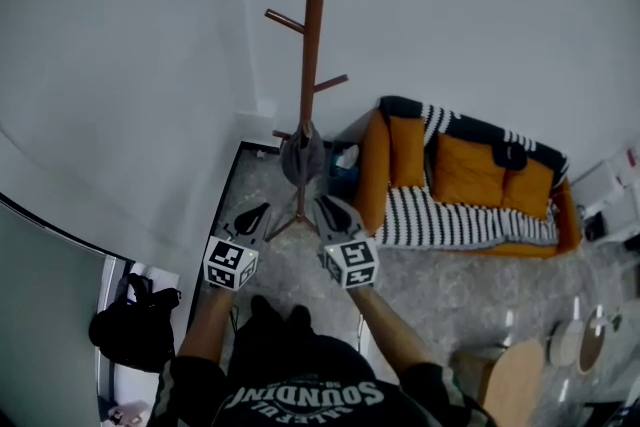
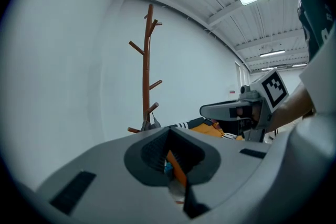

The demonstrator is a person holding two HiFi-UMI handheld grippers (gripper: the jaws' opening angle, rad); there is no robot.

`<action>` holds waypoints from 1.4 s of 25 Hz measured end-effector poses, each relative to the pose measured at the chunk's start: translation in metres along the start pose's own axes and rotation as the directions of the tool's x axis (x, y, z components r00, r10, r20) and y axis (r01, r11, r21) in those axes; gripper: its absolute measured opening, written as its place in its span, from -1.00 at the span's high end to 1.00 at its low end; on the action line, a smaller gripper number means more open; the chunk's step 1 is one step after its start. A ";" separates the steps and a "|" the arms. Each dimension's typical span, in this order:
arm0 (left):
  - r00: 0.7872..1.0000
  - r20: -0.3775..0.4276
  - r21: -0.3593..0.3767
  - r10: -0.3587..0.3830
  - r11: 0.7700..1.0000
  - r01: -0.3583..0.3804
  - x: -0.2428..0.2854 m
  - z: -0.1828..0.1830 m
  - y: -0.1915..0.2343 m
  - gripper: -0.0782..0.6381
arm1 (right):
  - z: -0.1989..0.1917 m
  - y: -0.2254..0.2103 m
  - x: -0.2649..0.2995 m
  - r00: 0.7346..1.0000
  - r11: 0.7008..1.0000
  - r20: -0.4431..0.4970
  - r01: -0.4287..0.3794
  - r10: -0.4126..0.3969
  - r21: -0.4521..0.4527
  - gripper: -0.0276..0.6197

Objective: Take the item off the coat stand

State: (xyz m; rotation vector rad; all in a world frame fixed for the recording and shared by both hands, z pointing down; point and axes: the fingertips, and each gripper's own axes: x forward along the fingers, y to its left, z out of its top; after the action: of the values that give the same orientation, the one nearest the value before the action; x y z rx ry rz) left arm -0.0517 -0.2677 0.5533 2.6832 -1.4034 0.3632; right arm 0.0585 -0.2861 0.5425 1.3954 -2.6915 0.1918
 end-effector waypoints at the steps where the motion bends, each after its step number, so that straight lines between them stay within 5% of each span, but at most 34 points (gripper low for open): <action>1: 1.000 0.002 -0.002 -0.001 1.000 0.001 0.002 0.000 0.002 0.78 | -0.002 -0.002 0.002 1.000 1.000 -0.004 0.001 -0.001 -0.003 0.82; 9: 1.000 0.019 -0.008 -0.009 1.000 0.010 0.017 -0.001 0.020 0.78 | 0.000 -0.004 0.019 1.000 0.999 -0.009 0.002 -0.002 -0.034 0.78; 25: 1.000 0.000 -0.018 0.011 1.000 -0.011 0.018 -0.010 0.051 0.78 | -0.007 -0.010 0.059 0.999 0.999 -0.020 0.031 -0.031 -0.007 0.17; 35: 0.999 -0.012 -0.037 0.037 0.999 -0.038 0.011 -0.020 0.074 0.78 | -0.024 -0.019 0.095 0.995 0.997 -0.067 0.072 -0.071 0.008 0.08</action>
State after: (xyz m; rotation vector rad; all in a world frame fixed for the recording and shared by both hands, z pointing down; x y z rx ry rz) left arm -0.1094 -0.3145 0.5735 2.6242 -1.4445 0.3518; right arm 0.0198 -0.3698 0.5814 1.4590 -2.5861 0.2418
